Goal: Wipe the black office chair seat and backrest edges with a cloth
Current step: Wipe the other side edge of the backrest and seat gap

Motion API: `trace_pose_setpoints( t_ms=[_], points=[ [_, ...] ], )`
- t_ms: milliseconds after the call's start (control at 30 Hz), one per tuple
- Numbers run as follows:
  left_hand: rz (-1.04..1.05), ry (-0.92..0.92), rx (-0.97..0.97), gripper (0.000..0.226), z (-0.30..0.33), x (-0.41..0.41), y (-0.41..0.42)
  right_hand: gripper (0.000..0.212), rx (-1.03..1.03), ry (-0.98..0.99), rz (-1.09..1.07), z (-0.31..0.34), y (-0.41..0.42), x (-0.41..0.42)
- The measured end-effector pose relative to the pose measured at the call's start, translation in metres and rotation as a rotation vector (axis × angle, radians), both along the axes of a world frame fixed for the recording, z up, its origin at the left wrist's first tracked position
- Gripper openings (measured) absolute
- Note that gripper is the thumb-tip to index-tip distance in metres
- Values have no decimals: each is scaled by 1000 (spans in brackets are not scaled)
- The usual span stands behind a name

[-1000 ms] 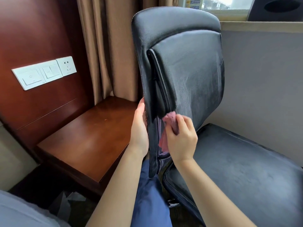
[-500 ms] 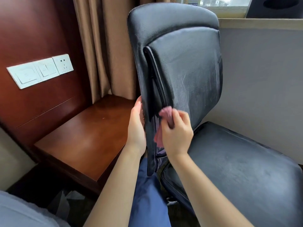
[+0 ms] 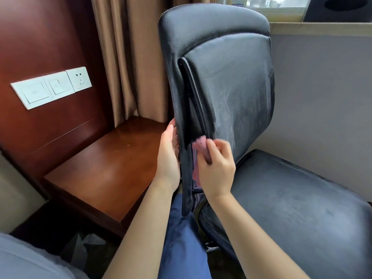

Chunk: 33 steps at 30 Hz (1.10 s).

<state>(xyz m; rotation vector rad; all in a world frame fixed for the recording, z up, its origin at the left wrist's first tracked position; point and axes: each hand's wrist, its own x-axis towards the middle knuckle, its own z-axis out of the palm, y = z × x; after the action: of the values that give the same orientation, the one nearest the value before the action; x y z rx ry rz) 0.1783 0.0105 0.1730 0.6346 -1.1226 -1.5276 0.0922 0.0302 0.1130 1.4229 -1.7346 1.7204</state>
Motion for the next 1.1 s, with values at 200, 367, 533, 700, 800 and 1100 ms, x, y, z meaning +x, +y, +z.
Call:
trace_pose_setpoints(
  t_ms=[200,367,533,700,800,1100],
  points=[
    [30,-33,57,36,1,5,-2,17,-33,46,-7,41,-14,-11],
    [58,-60,34,36,-1,5,1,15,7,-5,-41,-29,12,-16],
    [74,-50,64,35,-7,8,6,24,22,-61,-26,-27,23,-13],
    [103,-59,79,37,-11,13,15,21,-26,-69,-26,-7,28,-9],
    [109,-61,88,39,-13,16,22,21,-64,-88,-16,6,31,-6],
    [109,-78,58,41,-18,22,42,22,-127,-80,-17,7,49,0]
  ],
)
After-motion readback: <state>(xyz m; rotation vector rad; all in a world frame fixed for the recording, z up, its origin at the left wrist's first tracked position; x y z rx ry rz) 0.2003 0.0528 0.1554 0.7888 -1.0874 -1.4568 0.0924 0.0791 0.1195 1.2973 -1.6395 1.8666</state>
